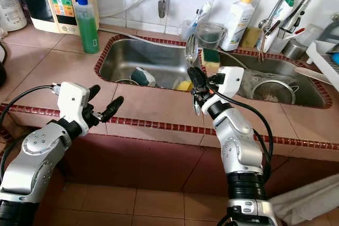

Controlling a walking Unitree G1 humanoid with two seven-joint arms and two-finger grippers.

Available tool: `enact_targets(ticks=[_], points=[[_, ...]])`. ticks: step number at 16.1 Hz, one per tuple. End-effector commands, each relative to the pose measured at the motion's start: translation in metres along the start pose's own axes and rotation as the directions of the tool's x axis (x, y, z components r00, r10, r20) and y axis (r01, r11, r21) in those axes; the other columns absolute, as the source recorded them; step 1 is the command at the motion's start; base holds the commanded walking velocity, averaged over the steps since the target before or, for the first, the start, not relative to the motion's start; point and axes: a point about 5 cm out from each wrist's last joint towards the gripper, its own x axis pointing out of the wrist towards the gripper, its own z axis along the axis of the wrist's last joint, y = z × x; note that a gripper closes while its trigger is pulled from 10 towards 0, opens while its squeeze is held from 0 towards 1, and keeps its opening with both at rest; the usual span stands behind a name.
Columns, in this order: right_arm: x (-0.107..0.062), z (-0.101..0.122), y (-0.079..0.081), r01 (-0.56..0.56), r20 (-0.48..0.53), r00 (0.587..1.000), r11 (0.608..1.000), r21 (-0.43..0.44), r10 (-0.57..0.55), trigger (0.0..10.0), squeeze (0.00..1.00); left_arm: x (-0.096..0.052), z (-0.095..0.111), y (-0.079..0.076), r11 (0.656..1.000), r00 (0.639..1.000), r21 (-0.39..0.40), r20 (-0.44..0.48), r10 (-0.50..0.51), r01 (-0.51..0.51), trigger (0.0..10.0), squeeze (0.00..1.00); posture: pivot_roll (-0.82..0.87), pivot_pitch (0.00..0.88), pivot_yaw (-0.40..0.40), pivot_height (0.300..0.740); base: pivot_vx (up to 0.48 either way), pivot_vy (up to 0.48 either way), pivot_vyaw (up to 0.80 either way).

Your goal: Kitchen organization

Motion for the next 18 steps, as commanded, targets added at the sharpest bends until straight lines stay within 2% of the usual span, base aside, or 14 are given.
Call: enact_targets(ticks=[1, 16, 18], points=[[-0.0012, 0.0062, -0.0039, 0.009, 0.023, 1.000, 1.000, -0.012, -0.009, 10.0, 0.00, 0.0007, 0.0029, -0.0028, 1.000, 1.000, 0.016, 0.012, -0.017, 0.017, 10.0, 0.00, 0.01, 0.009, -0.095, 0.740, 0.296, 0.000, 0.00], [-0.0035, 0.0077, -0.0075, 0.025, 0.024, 0.999, 1.000, -0.014, -0.024, 10.0, 0.00, 0.0023, 0.0033, -0.0016, 1.000, 1.000, 0.000, 0.015, -0.015, 0.015, 10.0, 0.00, 0.00, 0.016, -0.094, 0.740, 0.452, 0.000, 0.00], [-0.0037, 0.0079, -0.0080, 0.026, 0.023, 0.999, 1.000, -0.015, -0.026, 10.0, 0.00, 0.0025, 0.0029, -0.0028, 1.000, 1.000, -0.009, 0.017, -0.015, 0.015, 10.0, 0.00, 0.00, 0.018, -0.094, 0.740, 0.255, 0.000, 0.00]])
